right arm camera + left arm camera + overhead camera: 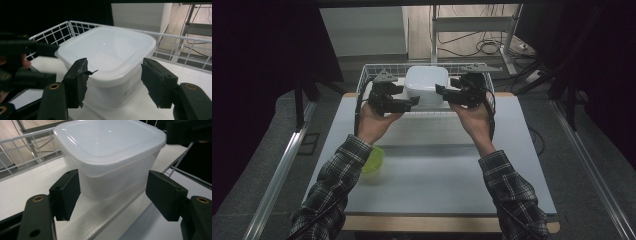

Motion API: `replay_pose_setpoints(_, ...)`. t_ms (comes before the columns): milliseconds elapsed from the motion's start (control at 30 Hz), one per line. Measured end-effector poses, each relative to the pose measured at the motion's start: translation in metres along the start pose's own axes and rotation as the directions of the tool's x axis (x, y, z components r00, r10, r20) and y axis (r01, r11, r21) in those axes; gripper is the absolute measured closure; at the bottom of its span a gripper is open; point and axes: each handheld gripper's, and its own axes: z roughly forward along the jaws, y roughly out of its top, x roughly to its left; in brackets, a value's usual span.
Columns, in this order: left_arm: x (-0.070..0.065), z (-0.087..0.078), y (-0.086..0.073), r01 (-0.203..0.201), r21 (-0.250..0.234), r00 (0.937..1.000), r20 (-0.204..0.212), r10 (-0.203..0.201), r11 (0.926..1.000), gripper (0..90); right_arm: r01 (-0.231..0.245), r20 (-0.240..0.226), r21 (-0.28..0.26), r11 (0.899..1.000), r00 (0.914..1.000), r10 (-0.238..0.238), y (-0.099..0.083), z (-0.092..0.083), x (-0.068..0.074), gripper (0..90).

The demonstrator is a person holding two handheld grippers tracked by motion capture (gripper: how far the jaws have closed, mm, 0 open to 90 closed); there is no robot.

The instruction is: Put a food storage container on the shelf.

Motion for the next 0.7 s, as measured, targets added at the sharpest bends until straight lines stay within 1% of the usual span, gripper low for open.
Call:
replay_pose_setpoints(33,0.001,0.000,0.000,0.001,0.000,1.0000,-0.005,-0.001,1.0000,27.8,0.006,-0.005,0.009,1.000,1.0000,-0.006,-0.005,-0.001,0.001,38.4)
replay_pose_setpoints(100,0.004,0.001,0.001,0.001,0.002,0.9999,-0.011,-0.001,1.0000,27.8,0.011,-0.009,0.014,1.000,0.9999,-0.011,-0.008,-0.001,0.002,38.2)
replay_pose_setpoints(167,0.005,0.004,0.002,-0.003,0.003,0.9999,-0.017,0.003,1.0000,27.8,0.020,-0.009,0.032,0.999,0.9998,-0.020,-0.013,0.002,0.002,37.0)
replay_pose_setpoints(233,0.005,0.007,0.003,-0.019,0.005,0.9995,-0.025,0.019,0.9998,27.7,0.029,-0.004,0.048,0.998,0.9996,-0.029,-0.016,0.006,0.002,37.1)
replay_pose_setpoints(267,0.005,0.009,0.003,-0.020,0.006,0.9994,-0.027,0.020,0.9998,27.7,0.032,-0.001,0.057,0.998,0.9995,-0.032,-0.017,0.008,0.002,37.0)
replay_pose_setpoints(367,0.004,0.012,0.004,-0.014,0.005,0.9998,-0.014,0.014,0.9999,28.0,0.027,-0.014,0.061,0.998,0.9996,-0.026,-0.018,0.012,0.000,43.2)
replay_pose_setpoints(400,0.003,0.013,0.004,-0.019,0.006,0.9997,-0.013,0.019,0.9998,28.3,0.029,-0.008,0.062,0.998,0.9996,-0.029,-0.018,0.013,0.000,43.5)
replay_pose_setpoints(433,0.002,0.014,0.004,-0.017,0.005,0.9997,-0.020,0.017,0.9998,28.2,0.034,-0.006,0.062,0.998,0.9994,-0.034,-0.018,0.014,0.000,43.9)
replay_pose_setpoints(500,0.002,0.015,0.004,-0.011,0.004,0.9998,-0.017,0.011,0.9999,28.2,0.036,0.005,0.061,0.998,0.9993,-0.036,-0.017,0.015,0.000,45.7)
replay_pose_setpoints(600,0.001,0.015,0.003,-0.012,0.006,0.9998,-0.013,0.012,0.9999,28.4,0.026,0.017,0.061,0.998,0.9995,-0.027,-0.016,0.016,-0.004,48.4)
replay_pose_setpoints(700,0.001,0.015,0.004,-0.016,0.006,0.9997,-0.017,0.016,0.9999,28.2,0.017,0.017,0.063,0.998,0.9997,-0.018,-0.016,0.018,-0.005,48.5)
